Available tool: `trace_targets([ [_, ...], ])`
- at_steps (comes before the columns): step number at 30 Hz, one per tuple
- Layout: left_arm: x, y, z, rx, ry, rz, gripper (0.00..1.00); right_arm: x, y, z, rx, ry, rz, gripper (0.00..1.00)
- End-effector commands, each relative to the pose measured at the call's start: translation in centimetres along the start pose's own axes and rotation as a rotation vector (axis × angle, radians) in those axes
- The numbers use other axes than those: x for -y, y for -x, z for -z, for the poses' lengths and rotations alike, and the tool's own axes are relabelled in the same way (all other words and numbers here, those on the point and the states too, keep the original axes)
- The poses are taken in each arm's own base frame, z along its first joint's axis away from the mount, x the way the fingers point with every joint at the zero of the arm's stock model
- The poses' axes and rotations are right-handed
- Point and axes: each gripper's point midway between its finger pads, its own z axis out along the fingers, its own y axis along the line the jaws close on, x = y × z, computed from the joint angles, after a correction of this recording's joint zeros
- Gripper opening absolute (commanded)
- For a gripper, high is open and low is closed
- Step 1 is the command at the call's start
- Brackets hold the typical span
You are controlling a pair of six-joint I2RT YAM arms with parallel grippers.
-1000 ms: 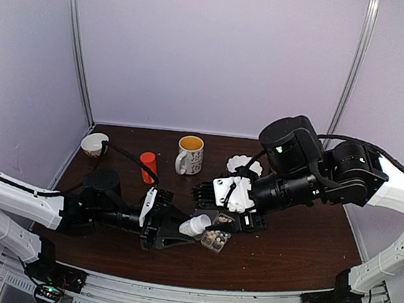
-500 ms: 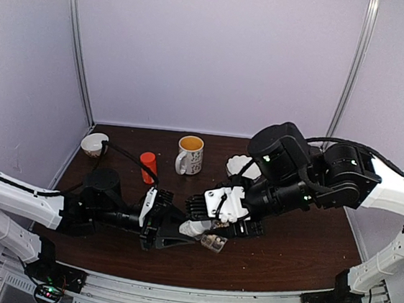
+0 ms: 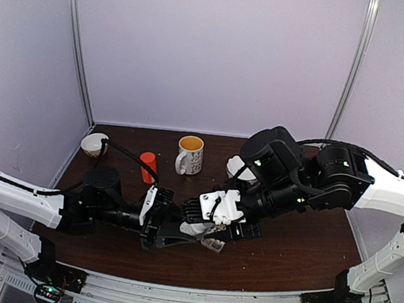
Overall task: Sort the pills into containers
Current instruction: Screw the lid of the pill bottle onto the pill bottle.
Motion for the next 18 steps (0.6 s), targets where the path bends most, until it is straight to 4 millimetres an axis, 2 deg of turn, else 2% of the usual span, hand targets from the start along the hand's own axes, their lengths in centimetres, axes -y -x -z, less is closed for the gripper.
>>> trace_targets([
  [1, 0.1, 2.0, -0.1, 0.051, -0.009, -0.031, 0.15, 0.3, 1.0, 1.2, 0.036, -0.019, -0.006, 0.60],
  [5, 0.1, 2.0, -0.1, 0.051, -0.008, -0.032, 0.15, 0.4, 1.5, 2.0, 0.076, -0.035, -0.005, 0.59],
  [14, 0.1, 2.0, -0.3, 0.052, -0.015, -0.030, 0.15, 0.5, 1.5, 2.0, 0.088, -0.043, -0.010, 0.39],
  [15, 0.1, 2.0, -0.2, 0.054, -0.014, -0.031, 0.15, 0.4, 1.4, 1.9, 0.084, -0.041, -0.010, 0.39],
  [18, 0.1, 2.0, -0.2, 0.053, -0.016, -0.028, 0.15, 0.3, 1.4, 1.7, 0.080, -0.035, -0.011, 0.56],
])
